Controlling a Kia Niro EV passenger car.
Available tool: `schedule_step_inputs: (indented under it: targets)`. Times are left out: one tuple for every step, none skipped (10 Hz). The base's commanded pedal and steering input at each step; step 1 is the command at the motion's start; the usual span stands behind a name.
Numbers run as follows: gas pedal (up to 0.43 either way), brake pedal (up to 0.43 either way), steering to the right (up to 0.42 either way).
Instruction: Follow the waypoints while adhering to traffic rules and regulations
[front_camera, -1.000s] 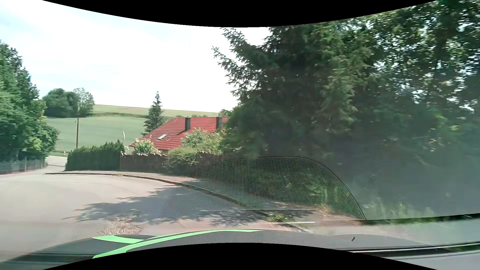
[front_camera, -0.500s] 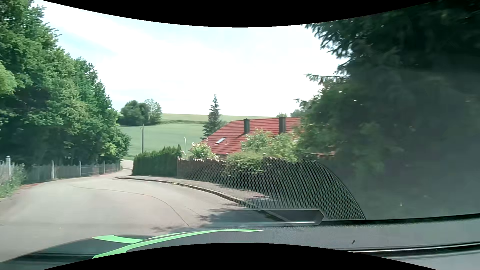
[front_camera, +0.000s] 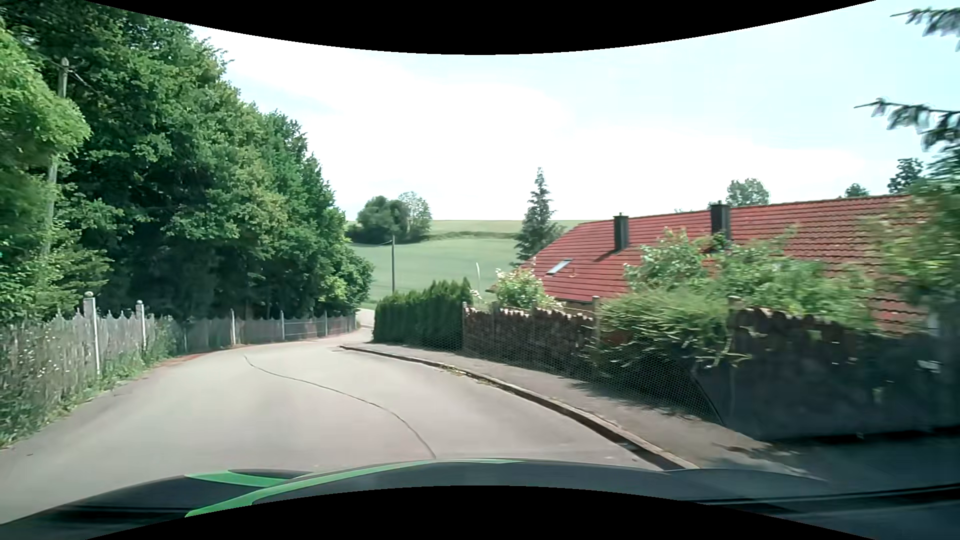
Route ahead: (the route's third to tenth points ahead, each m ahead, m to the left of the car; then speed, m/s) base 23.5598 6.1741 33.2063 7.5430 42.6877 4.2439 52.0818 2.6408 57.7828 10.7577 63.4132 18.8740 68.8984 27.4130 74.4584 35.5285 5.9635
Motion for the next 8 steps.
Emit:
schedule_step_inputs:
  targets:
    - [0.0, 0.0, -0.292]
    - [0.02, 0.0, -0.278]
    - [0.028, 0.0, -0.27]
    - [0.039, 0.0, -0.265]
    - [0.039, 0.0, -0.261]
    - [0.047, 0.0, -0.255]
    - [0.047, 0.0, -0.243]
    - [0.047, 0.0, -0.224]
